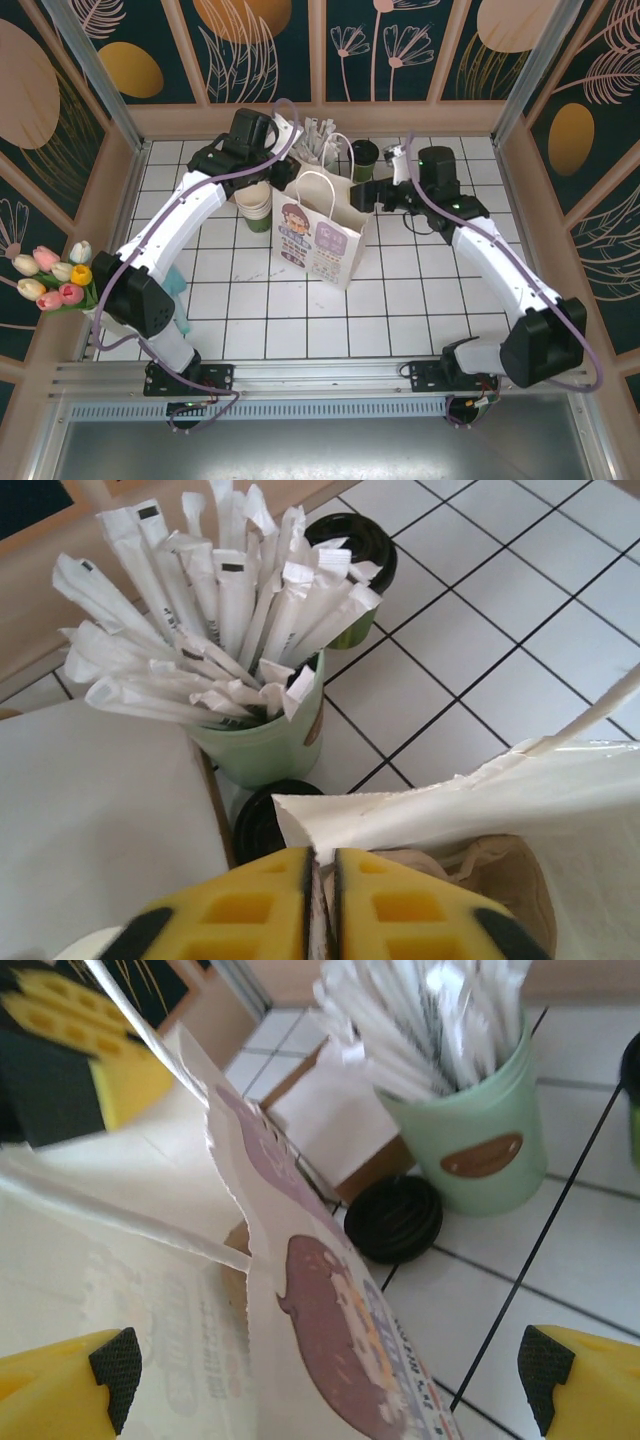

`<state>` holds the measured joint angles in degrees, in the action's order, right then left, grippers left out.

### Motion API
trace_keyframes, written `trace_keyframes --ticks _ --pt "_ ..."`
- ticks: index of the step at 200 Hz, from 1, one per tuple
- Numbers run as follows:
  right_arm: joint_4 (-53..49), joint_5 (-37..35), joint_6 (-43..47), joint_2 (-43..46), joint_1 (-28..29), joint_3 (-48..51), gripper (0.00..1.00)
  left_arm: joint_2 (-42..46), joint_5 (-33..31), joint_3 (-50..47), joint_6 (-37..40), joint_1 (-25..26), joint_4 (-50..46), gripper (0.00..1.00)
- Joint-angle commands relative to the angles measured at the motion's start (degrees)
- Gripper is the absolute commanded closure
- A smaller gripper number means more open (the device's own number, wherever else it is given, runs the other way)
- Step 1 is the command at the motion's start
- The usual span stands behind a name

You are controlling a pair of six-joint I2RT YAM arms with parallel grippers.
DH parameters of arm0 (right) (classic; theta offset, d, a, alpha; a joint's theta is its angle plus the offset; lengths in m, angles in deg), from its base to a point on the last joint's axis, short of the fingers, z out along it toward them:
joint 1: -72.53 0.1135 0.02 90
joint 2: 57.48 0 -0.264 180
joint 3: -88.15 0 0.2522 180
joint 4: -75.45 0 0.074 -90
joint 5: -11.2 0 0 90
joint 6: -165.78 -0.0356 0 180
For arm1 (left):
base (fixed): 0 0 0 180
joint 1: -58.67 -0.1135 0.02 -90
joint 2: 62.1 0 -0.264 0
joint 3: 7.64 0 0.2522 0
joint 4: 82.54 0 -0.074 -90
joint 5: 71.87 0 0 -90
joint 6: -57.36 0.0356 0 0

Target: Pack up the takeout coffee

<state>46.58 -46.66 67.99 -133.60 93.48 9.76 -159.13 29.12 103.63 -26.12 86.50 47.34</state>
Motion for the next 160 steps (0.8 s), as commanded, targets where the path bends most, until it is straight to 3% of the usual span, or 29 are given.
trace_keyframes --ticks 1,40,73,160 --pt "-3.9 2.9 0.9 -0.3 2.6 -3.2 0.01 -2.9 4.0 3.0 2.7 -0.3 2.1 0.93" --pt "-3.4 5.2 -3.5 -0.2 6.8 -3.0 0.01 -5.5 4.1 6.1 6.6 -0.3 0.8 0.84" --pt "-0.4 4.0 -7.2 -0.3 9.3 -3.0 0.01 -6.6 4.6 8.1 8.8 -0.4 0.4 0.84" --pt "-4.3 -10.4 -6.6 5.4 7.7 -5.7 0.01 -1.6 9.9 0.6 7.3 -0.4 9.5 0.84"
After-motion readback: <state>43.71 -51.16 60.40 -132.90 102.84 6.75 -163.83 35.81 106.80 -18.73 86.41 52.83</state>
